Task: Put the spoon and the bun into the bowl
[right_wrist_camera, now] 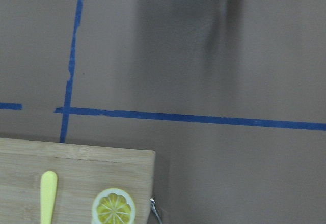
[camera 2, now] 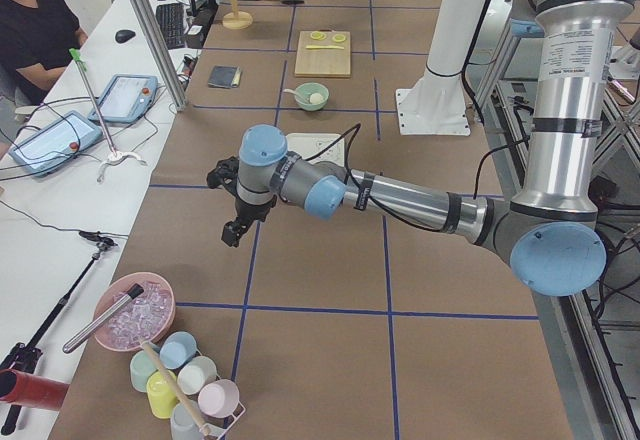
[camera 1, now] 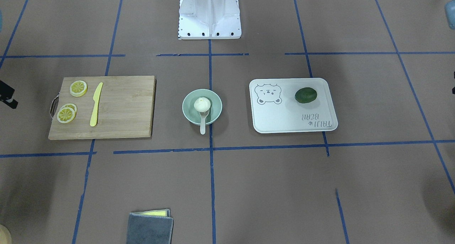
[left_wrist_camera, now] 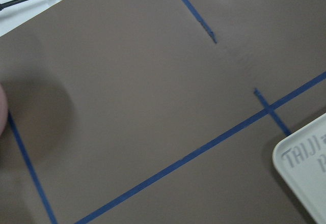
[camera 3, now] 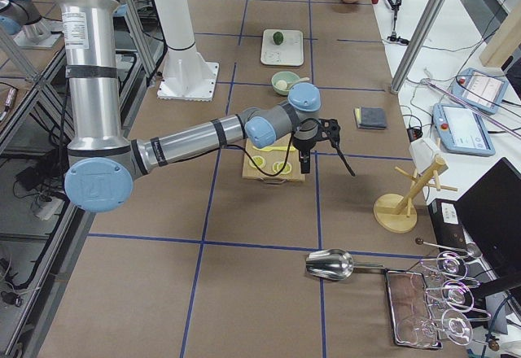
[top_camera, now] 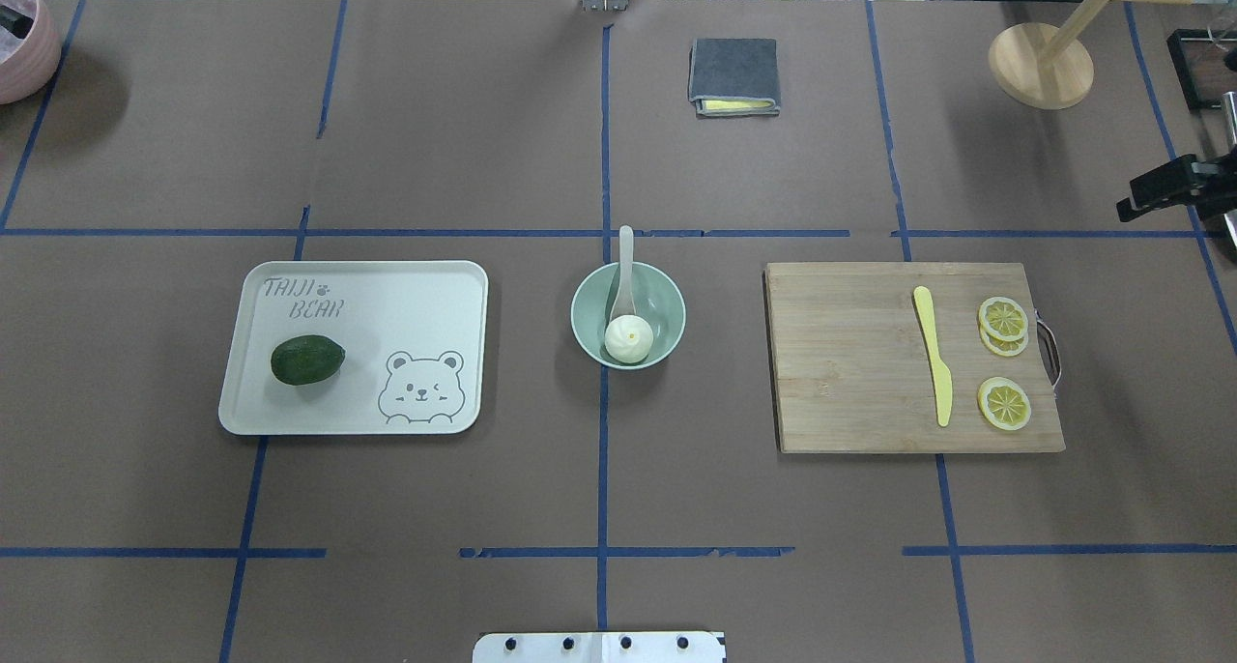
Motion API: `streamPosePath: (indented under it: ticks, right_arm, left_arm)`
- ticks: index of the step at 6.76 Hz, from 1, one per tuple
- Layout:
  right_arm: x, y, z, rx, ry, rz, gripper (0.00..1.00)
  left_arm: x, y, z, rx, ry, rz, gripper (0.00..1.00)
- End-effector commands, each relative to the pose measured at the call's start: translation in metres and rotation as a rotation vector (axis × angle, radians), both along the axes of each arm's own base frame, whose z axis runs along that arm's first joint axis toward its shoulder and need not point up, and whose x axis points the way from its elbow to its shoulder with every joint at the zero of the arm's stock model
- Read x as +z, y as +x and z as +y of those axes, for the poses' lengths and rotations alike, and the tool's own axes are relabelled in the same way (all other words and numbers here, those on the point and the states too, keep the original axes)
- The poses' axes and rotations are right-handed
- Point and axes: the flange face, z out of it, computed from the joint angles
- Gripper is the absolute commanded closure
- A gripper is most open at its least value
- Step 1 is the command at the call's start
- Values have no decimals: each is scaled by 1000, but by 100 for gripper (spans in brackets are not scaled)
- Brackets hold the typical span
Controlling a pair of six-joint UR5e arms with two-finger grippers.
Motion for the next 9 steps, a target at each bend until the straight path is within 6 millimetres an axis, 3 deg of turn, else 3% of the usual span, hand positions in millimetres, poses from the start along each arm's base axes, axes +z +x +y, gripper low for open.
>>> streamPosePath:
  ticks: [1,2,3,4,5,6,7,8,9]
  right_arm:
    - [32,56,8,-89,21,54,0]
    - [54,85,9,-130,26,75,0]
    - [74,102,15,-161,35,77,0]
    - [95,116,24,-171,30,60,0]
    - [102,114,32,-180,22,24,0]
    - [104,114,32,-176,15,37,0]
    - [110,113,28,-177,4,38,0]
    - [111,113,27,-176,0,38,0]
    - [115,113,27,-177,-8,40,0]
  left_arm:
    - [25,-13,16,2,-54,1,0]
    - [40,-10,29,16,-92,37,0]
    - [42,-8,33,19,-116,74,0]
    - [44,-6,31,-85,-247,107,0]
    - [30,-7,33,-128,-264,124,0]
    - [27,-8,47,-126,-257,126,0]
    - [11,-9,50,-128,-230,132,0]
    - [34,-10,66,-128,-265,125,0]
    - [24,-10,71,-118,-203,129,0]
